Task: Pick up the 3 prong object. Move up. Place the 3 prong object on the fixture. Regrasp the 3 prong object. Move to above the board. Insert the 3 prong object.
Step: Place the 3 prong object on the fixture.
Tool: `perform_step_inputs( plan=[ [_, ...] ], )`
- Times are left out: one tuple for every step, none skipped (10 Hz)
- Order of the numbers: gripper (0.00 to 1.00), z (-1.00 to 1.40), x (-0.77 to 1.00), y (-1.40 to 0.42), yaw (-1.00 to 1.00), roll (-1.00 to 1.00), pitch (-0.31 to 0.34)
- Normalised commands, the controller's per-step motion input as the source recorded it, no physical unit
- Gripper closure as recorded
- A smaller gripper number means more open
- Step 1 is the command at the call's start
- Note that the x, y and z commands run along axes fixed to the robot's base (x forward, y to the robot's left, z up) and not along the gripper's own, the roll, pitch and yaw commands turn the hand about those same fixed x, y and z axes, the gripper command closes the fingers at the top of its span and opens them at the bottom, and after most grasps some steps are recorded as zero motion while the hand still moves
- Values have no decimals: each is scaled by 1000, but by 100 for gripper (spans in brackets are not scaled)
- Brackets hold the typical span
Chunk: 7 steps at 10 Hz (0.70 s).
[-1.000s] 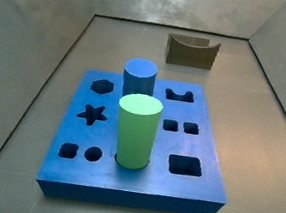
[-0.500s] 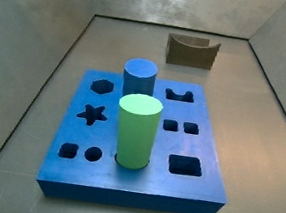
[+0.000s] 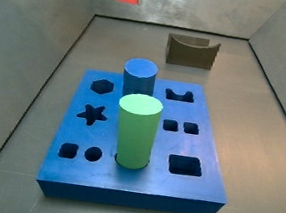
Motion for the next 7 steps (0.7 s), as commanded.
perform_step_inputs(
  plan=[
    [100,-112,1000,61,41,134,111],
    [100,-104,1000,57,36,130,109],
    [100,-96,1000,52,34,127,109],
    [100,288,1000,99,119,-1000,-109],
    [100,304,1000,99,114,-1000,-105],
    [100,286,1000,107,94,-1000,-82],
    [100,251,1000,102,87,-1000,-60]
  ],
)
